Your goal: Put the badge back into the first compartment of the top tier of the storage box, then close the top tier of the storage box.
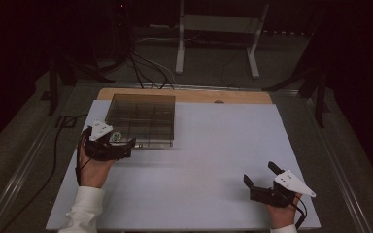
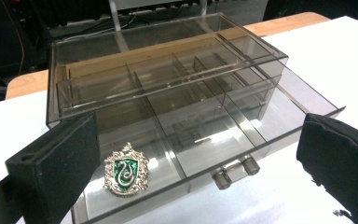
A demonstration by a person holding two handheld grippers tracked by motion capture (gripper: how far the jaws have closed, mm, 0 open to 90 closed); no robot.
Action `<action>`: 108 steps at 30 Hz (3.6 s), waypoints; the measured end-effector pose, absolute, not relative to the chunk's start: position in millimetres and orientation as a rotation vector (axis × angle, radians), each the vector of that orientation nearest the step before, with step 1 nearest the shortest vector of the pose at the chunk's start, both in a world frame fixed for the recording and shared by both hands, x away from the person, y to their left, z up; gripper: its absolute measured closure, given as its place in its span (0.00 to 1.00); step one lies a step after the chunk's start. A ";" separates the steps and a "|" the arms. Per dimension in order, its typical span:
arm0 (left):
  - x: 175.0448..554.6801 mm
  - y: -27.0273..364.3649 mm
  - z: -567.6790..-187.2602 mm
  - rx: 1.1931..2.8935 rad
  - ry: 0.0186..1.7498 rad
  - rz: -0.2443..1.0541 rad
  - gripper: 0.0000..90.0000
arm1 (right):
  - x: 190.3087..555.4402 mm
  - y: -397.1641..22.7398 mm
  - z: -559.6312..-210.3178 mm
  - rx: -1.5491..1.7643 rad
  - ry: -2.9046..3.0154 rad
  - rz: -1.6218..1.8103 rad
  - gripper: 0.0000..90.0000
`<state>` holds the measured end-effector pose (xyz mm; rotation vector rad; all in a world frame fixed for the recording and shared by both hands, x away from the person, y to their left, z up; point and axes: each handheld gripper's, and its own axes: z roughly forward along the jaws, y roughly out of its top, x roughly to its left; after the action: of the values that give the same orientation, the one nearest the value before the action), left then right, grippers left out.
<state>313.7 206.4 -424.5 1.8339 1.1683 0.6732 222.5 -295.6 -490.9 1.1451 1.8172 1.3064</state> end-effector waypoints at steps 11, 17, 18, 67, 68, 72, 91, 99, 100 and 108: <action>305.1 197.4 -429.6 1.846 1.137 0.658 0.01 | 222.9 -295.6 -491.2 1.142 1.817 1.308 0.00; 302.7 193.4 -432.5 1.854 1.127 0.648 0.01 | 223.1 -295.4 -491.2 1.142 1.819 1.309 0.00; 302.1 192.9 -432.5 1.856 1.126 0.651 0.01 | 223.1 -295.5 -491.2 1.142 1.818 1.309 0.00; 287.5 196.1 -451.3 1.852 1.188 0.640 0.08 | 223.1 -295.5 -491.2 1.144 1.817 1.308 0.00; 287.3 196.3 -451.5 1.848 1.192 0.643 0.08 | 223.2 -295.6 -491.3 1.145 1.817 1.307 0.00; 287.2 198.1 -454.4 1.841 1.204 0.640 0.08 | 223.2 -296.4 -491.4 1.149 1.816 1.307 0.00; 284.4 205.0 -462.1 1.816 1.249 0.685 0.31 | 223.0 -295.0 -491.8 1.147 1.821 1.306 0.00; 283.8 208.0 -459.9 1.806 1.229 0.670 0.58 | 222.8 -295.4 -491.3 1.142 1.817 1.306 0.00; 284.1 208.8 -460.1 1.802 1.236 0.664 0.60 | 222.9 -295.4 -491.3 1.143 1.817 1.306 0.00; 284.7 209.5 -465.8 1.820 1.239 0.629 0.84 | 222.9 -296.1 -491.3 1.142 1.816 1.305 0.00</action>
<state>284.7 209.5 -465.8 1.8205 1.2389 0.6290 222.9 -296.1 -491.3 1.1424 1.8165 1.3054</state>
